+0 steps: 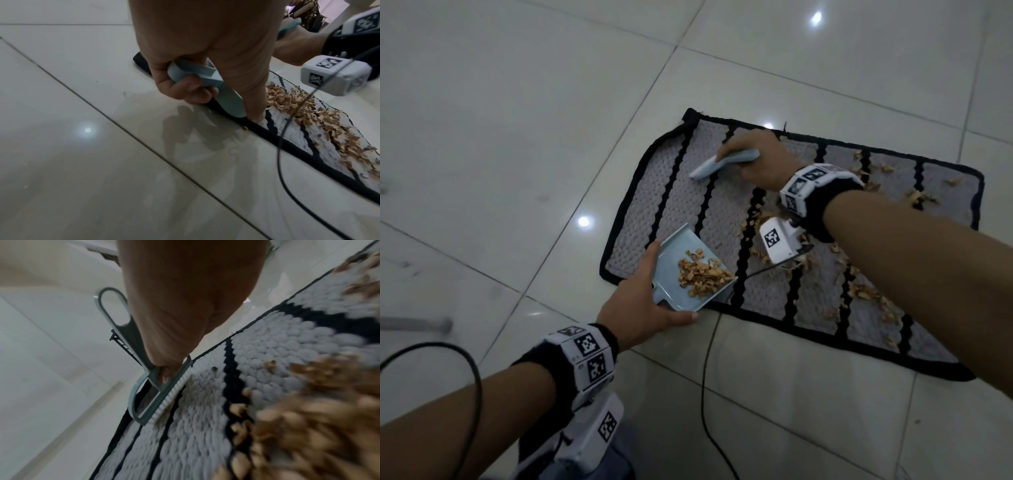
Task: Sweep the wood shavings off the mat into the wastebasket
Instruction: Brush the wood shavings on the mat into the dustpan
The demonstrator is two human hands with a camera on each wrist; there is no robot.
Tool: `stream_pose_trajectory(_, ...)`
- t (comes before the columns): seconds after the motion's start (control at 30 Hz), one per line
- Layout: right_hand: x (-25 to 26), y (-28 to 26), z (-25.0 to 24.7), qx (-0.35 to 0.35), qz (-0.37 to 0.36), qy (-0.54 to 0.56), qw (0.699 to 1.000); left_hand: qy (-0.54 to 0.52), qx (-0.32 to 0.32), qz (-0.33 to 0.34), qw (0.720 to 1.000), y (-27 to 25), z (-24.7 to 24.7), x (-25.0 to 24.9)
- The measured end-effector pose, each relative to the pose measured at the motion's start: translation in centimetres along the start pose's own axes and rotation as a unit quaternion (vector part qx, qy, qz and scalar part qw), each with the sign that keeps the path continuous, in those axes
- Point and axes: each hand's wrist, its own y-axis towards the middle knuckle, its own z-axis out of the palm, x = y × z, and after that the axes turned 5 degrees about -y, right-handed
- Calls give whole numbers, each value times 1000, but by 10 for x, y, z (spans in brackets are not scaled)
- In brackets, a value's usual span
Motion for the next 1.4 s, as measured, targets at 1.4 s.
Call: stream_pose_trajectory(1.4, -18, -153, -7, -110, 155, 11, 982, 73, 58, 12, 996, 13, 42, -28)
